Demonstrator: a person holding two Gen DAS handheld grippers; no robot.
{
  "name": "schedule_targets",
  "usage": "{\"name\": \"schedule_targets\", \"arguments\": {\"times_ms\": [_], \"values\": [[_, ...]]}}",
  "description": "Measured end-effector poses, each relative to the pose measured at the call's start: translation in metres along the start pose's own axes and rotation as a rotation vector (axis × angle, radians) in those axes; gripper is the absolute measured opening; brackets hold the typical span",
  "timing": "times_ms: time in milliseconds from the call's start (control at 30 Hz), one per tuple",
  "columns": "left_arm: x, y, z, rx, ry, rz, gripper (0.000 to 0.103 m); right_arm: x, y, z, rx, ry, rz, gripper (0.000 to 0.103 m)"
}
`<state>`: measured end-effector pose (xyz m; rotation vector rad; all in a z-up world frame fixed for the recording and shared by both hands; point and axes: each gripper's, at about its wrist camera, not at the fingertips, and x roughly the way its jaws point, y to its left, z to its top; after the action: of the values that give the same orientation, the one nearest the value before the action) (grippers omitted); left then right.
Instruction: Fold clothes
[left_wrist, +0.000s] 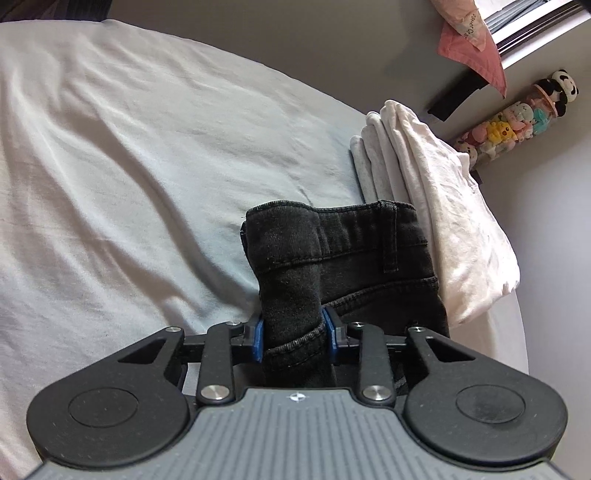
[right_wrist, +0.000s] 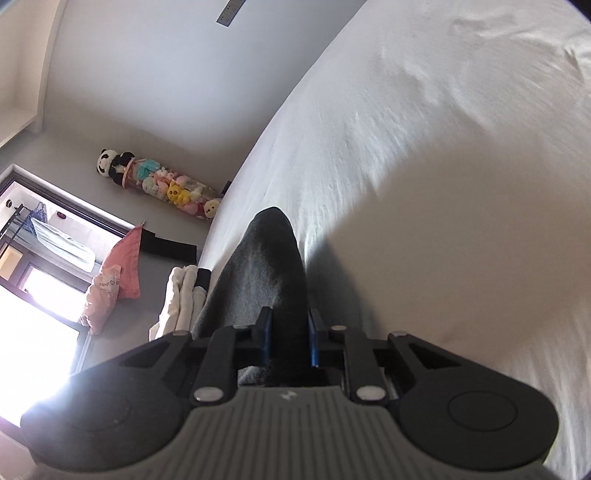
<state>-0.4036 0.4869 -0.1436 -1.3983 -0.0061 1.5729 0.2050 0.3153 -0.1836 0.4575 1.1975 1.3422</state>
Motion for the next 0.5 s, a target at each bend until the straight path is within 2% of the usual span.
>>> {"name": "schedule_targets", "arguments": {"times_ms": [133,367,500], "values": [[-0.014,-0.011,-0.02,0.074,0.076,0.026,0.035,-0.038,0.008,0.004,0.012,-0.026,-0.064,0.02],[-0.03,-0.024,-0.069,0.263,0.237,0.017,0.036,-0.13,-0.018,0.008,0.101,-0.107,-0.2,0.021],[-0.026,-0.028,-0.082,0.341,0.288,0.042,0.037,-0.154,-0.034,0.007,0.145,-0.147,-0.274,0.021]]}}
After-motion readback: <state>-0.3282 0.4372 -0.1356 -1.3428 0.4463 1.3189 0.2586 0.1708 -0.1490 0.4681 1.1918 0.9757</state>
